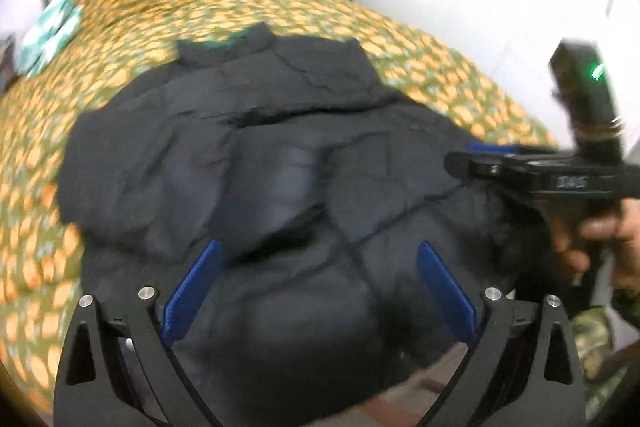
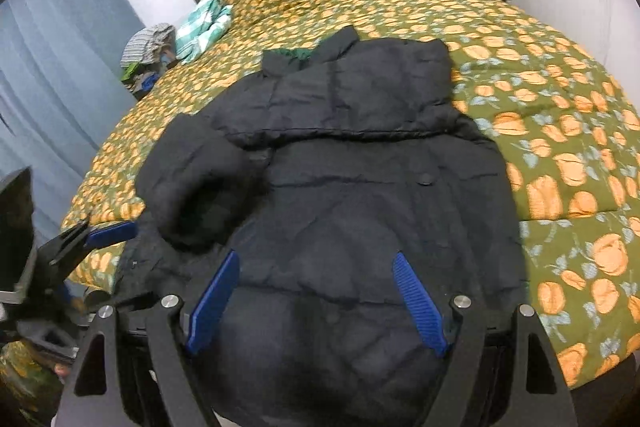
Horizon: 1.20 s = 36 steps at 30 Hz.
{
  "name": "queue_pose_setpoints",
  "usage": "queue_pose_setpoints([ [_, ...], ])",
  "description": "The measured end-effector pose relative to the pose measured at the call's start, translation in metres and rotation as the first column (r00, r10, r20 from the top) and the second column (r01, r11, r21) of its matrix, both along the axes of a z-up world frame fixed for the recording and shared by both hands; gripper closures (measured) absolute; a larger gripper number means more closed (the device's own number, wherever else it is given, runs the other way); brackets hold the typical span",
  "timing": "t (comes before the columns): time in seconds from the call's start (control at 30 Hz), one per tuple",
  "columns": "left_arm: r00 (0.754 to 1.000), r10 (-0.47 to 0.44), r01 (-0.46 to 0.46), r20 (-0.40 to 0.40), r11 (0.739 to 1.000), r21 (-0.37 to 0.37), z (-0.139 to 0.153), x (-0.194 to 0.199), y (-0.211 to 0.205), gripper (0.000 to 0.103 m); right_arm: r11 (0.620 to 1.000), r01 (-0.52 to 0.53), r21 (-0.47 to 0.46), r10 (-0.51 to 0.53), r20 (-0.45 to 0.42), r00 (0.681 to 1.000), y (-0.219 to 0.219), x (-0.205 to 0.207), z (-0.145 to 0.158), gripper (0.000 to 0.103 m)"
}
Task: Fold large clothes
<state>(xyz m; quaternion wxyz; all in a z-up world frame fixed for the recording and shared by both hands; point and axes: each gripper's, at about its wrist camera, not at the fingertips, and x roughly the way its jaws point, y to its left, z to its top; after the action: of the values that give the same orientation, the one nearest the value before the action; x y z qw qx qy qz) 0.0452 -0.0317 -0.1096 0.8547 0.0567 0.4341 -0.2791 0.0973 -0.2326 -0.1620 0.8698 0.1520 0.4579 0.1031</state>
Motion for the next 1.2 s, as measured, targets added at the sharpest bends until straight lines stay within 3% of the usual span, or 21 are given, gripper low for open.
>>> queue_pose_setpoints([
  [0.1, 0.991, 0.135, -0.135, 0.012, 0.991, 0.011, 0.005, 0.003, 0.041, 0.004, 0.993, -0.077, 0.089, 0.08, -0.021, 0.997, 0.026, 0.013, -0.004, 0.022],
  [0.27, 0.942, 0.336, -0.336, -0.017, 0.942, 0.012, -0.005, 0.009, 0.098, 0.004, 0.964, -0.147, 0.221, 0.168, -0.079, 0.983, 0.078, 0.05, -0.028, 0.022],
  [0.4, 0.905, 0.423, -0.424, -0.038, 0.906, -0.017, -0.013, 0.006, 0.114, 0.004, 0.975, -0.043, 0.218, 0.074, -0.133, 0.988, 0.092, 0.075, -0.047, 0.022],
  [0.53, 0.893, 0.449, -0.449, -0.034, 0.893, 0.004, -0.021, 0.003, 0.124, 0.004, 0.97, 0.025, 0.243, 0.017, -0.168, 0.986, 0.098, 0.092, -0.056, 0.023],
  [0.57, 0.888, 0.458, -0.458, -0.035, 0.889, 0.015, -0.023, 0.004, 0.124, 0.004, 0.976, 0.012, 0.215, 0.024, -0.165, 0.986, 0.103, 0.093, -0.055, 0.05],
  [0.63, 0.878, 0.477, -0.477, -0.038, 0.879, 0.021, -0.026, 0.008, 0.132, 0.004, 0.986, -0.023, 0.163, 0.049, -0.156, 0.987, 0.108, 0.097, -0.046, 0.085],
  [0.73, 0.863, 0.502, -0.503, -0.049, 0.864, -0.003, -0.026, 0.011, 0.143, 0.004, 0.987, -0.097, 0.125, 0.108, -0.079, 0.991, 0.106, 0.101, -0.017, 0.089],
  [0.87, 0.852, 0.522, -0.523, -0.047, 0.852, -0.014, -0.024, 0.02, 0.151, 0.004, 0.979, -0.2, -0.036, 0.203, 0.152, 0.967, 0.106, 0.135, 0.056, 0.09],
  [0.97, 0.85, 0.526, -0.526, -0.035, 0.85, -0.005, -0.022, 0.033, 0.15, 0.004, 0.979, -0.175, -0.103, 0.197, 0.265, 0.944, 0.086, 0.178, 0.098, 0.09],
  [1.07, 0.851, 0.524, -0.524, -0.025, 0.852, -0.003, -0.02, 0.046, 0.147, 0.004, 0.986, -0.113, -0.121, 0.145, 0.3, 0.943, 0.053, 0.228, 0.114, 0.09],
  [1.2, 0.86, 0.51, -0.51, -0.02, 0.86, 0.01, -0.021, 0.068, 0.136, 0.004, 0.99, -0.041, -0.134, 0.079, 0.293, 0.953, 0.007, 0.279, 0.096, 0.09],
])
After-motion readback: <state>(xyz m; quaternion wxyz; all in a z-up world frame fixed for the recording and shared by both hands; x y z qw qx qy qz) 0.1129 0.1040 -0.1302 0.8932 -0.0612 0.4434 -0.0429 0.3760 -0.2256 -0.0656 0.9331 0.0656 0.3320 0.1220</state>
